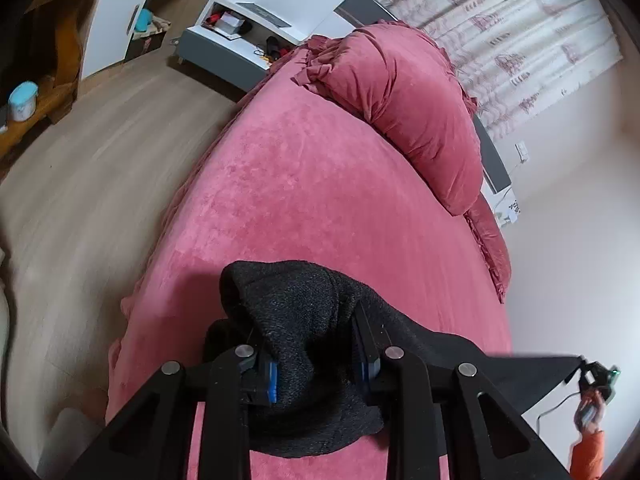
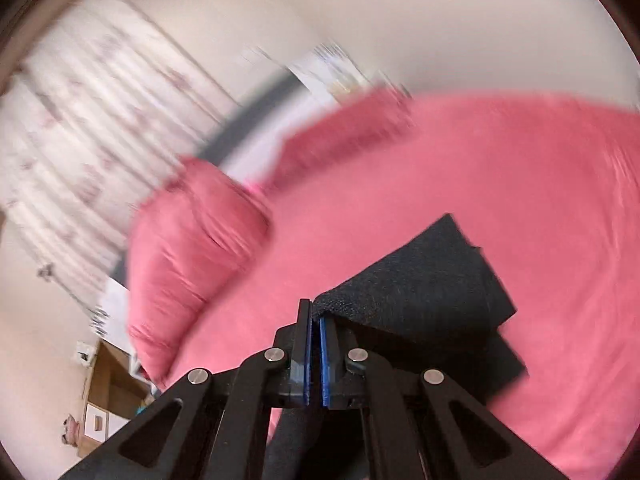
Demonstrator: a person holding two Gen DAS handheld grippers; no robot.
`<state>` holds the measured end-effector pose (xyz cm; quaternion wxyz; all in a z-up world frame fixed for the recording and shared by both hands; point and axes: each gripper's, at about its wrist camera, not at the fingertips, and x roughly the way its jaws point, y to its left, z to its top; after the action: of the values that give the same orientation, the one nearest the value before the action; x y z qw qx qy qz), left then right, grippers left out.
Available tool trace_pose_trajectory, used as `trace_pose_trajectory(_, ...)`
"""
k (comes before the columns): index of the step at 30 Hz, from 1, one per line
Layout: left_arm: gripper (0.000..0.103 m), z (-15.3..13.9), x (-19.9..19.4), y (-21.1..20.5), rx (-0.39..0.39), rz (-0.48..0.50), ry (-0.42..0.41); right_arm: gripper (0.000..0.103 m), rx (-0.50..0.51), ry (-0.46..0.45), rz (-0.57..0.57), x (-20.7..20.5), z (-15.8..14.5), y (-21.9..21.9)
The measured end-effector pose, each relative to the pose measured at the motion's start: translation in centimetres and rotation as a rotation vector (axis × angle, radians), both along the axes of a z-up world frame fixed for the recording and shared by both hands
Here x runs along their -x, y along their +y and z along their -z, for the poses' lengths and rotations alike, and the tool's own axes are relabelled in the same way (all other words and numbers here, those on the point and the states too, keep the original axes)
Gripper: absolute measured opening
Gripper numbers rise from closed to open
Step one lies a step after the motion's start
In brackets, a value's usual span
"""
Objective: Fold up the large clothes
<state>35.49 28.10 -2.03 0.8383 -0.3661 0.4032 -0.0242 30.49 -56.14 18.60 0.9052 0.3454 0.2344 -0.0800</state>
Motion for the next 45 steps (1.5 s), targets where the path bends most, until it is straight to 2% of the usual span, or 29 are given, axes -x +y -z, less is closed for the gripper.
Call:
trace_pose_trajectory(2,0.028,0.6,0.4,0.5,0.016,-0.014,-0.006,0.003,0.023,-0.056,-0.004,0.1,-0.8,0.1)
trace_pose_trajectory(4,0.028,1.7,0.5,0.9,0.035,-0.025,0.003,0.003,-0.006,-0.044,0.017,0.4,1.8,-1.1)
trace_pose_trajectory(5,0.028,2.1,0.6,1.1,0.047,-0.03,0.007,0.003,-0.031,-0.017,0.034,0.4,4.0,-1.7)
trace_pose_trajectory(8,0.03,3.6,1.0,1.3,0.082,-0.039,0.023,0.003,-0.135,0.132,0.077,1.2,14.1,-4.5)
trace_pose_trajectory(12,0.034,4.3,0.9,1.0,0.05,-0.024,0.042,0.007,-0.319,0.345,0.091,2.8,28.3,-6.5)
trace_pose_trajectory(13,0.035,4.5,0.7,1.0,0.055,-0.023,0.042,0.01,-0.355,0.373,0.103,3.6,30.6,-6.8)
trace_pose_trajectory(14,0.036,4.5,0.7,1.1,0.06,-0.024,0.038,0.01,-0.395,0.354,0.112,4.4,31.9,-7.1)
trace_pose_trajectory(15,0.039,4.6,0.7,1.1,0.065,-0.027,0.032,0.014,-0.447,0.289,0.119,5.5,32.5,-7.5)
trace_pose_trajectory(16,0.042,4.8,0.8,1.1,0.066,-0.028,0.027,0.024,-0.475,0.247,0.133,6.3,32.6,-7.7)
trace_pose_trajectory(17,0.046,5.0,0.9,1.1,0.062,-0.031,0.02,0.028,-0.481,0.229,0.142,6.8,32.5,-7.6)
trace_pose_trajectory(18,0.052,5.2,1.1,1.1,0.057,-0.038,0.016,0.034,-0.469,0.244,0.149,7.3,32.2,-7.4)
trace_pose_trajectory(19,0.058,5.4,1.4,1.2,0.051,-0.051,0.01,0.046,-0.456,0.263,0.159,7.7,32.1,-7.3)
trace_pose_trajectory(20,0.068,5.7,1.7,1.2,0.044,-0.071,0.01,0.051,-0.439,0.276,0.165,7.9,31.9,-7.0)
trace_pose_trajectory(21,0.071,5.9,2.1,1.3,0.049,-0.087,0.003,0.052,-0.426,0.284,0.176,8.2,31.9,-6.8)
trace_pose_trajectory(23,0.074,6.3,2.9,1.2,0.065,-0.096,-0.019,0.054,-0.429,0.273,0.218,8.9,31.8,-6.9)
trace_pose_trajectory(24,0.076,6.3,3.3,1.0,0.064,-0.091,-0.034,0.061,-0.43,0.25,0.222,8.4,32.0,-6.9)
trace_pose_trajectory(25,0.078,6.3,3.5,0.7,0.057,-0.083,-0.043,0.063,-0.434,0.234,0.203,7.7,32.0,-6.9)
trace_pose_trajectory(28,0.088,6.0,4.0,-0.9,0.039,-0.024,-0.1,0.063,-0.453,0.142,0.159,4.2,31.9,-6.2)
trace_pose_trajectory(29,0.093,6.0,4.0,-1.4,0.021,-0.011,-0.107,0.063,-0.425,0.158,0.168,2.9,32.0,-6.1)
trace_pose_trajectory(30,0.097,6.2,3.8,-2.1,-0.008,0.001,-0.108,0.052,-0.401,0.184,0.191,2.1,32.4,-5.6)
trace_pose_trajectory(31,0.097,6.5,3.4,-2.8,-0.028,0.007,-0.102,0.025,-0.388,0.192,0.23,2.0,32.6,-5.2)
trace_pose_trajectory(32,0.096,7.1,2.7,-3.3,-0.038,0.008,-0.079,0.02,-0.401,0.2,0.245,2.2,32.7,-5.0)
trace_pose_trajectory(34,0.071,8.5,1.2,-3.6,0.012,0.004,-0.018,0.015,-0.452,0.162,0.253,2.9,32.5,-5.0)
trace_pose_trajectory(35,0.053,8.7,0.6,-3.6,0.032,-0.007,0.001,0.014,-0.444,0.138,0.247,3.2,31.9,-4.9)
trace_pose_trajectory(36,0.048,8.4,0.3,-3.8,0.013,-0.015,0.003,0.014,-0.414,0.121,0.23,3.9,30.8,-4.8)
trace_pose_trajectory(38,0.043,7.0,0.4,-4.0,-0.021,-0.019,-0.01,0.013,-0.342,0.116,0.203,4.5,28.1,-4.3)
trace_pose_trajectory(39,0.036,6.5,0.6,-4.0,-0.017,-0.014,-0.01,0.012,-0.328,0.102,0.192,5.1,26.9,-4.1)
trace_pose_trajectory(41,0.031,5.1,1.6,-3.9,0.004,0.003,-0.026,0.012,-0.325,0.068,0.182,6.1,24.7,-4.1)
trace_pose_trajectory(45,0.026,1.7,5.2,-3.8,0.035,0.051,-0.088,0.011,-0.296,0.014,0.145,9.9,20.6,-4.0)
